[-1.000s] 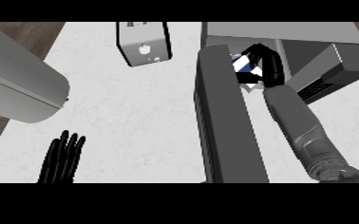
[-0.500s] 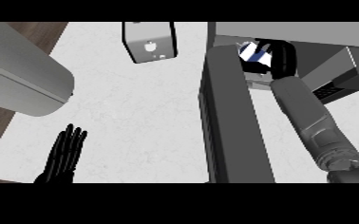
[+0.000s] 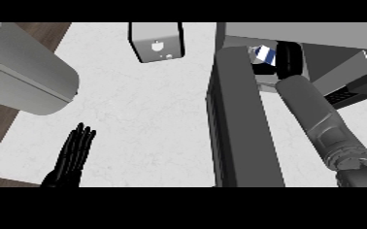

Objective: Pick up the milk, place it into the microwave and close the microwave

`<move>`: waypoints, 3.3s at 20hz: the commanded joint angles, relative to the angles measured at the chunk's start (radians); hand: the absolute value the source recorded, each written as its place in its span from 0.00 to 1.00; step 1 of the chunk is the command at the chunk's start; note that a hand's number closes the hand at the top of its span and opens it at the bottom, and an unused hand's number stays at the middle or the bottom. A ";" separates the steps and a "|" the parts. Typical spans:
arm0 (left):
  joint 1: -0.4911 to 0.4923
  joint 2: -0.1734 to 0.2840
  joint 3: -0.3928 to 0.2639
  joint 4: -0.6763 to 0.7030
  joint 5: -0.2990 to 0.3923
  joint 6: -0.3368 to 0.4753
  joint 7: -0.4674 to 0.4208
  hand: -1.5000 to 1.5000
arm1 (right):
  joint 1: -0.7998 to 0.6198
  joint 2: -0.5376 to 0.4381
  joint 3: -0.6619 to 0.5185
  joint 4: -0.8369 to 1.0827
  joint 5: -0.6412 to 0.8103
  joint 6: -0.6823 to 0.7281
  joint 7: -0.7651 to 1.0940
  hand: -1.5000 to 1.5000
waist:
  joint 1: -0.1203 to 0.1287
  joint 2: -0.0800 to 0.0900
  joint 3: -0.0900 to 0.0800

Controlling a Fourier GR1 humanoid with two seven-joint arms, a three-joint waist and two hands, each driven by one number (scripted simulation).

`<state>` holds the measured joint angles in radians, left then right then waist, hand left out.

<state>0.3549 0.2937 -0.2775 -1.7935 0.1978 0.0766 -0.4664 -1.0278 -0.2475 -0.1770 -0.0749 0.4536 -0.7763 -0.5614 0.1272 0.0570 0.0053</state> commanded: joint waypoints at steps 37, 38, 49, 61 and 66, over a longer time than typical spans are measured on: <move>-0.116 -0.131 -0.133 0.013 -0.132 0.066 0.109 0.00 | 0.332 0.009 -0.195 -0.059 -0.236 0.761 -0.449 0.00 | -0.101 -0.045 -0.003; -0.084 -0.090 -0.105 -0.005 -0.105 0.030 0.100 0.00 | 0.411 0.065 -0.192 -0.062 -0.234 0.695 -0.525 0.00 | -0.102 -0.047 -0.003; -0.103 -0.078 -0.174 0.041 -0.108 -0.054 0.127 1.00 | 0.531 0.046 -0.218 -0.155 -0.325 1.061 -0.593 0.00 | -0.131 -0.057 -0.004; -0.289 -0.087 -0.270 0.246 -0.340 -0.046 0.206 1.00 | 0.743 0.052 -0.136 -0.446 -0.375 1.137 -0.530 0.00 | -0.175 -0.066 -0.008; -0.329 -0.123 -0.349 0.296 -0.387 -0.090 0.262 1.00 | 0.823 0.054 -0.124 -0.641 -0.448 1.152 -0.423 0.00 | -0.166 -0.066 -0.008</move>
<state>0.0839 0.2095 -0.5724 -1.5521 -0.1431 0.0047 -0.2575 -0.2597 -0.2187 -0.3192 -0.5972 0.0395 0.2766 -0.9588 -0.0378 -0.0085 -0.0021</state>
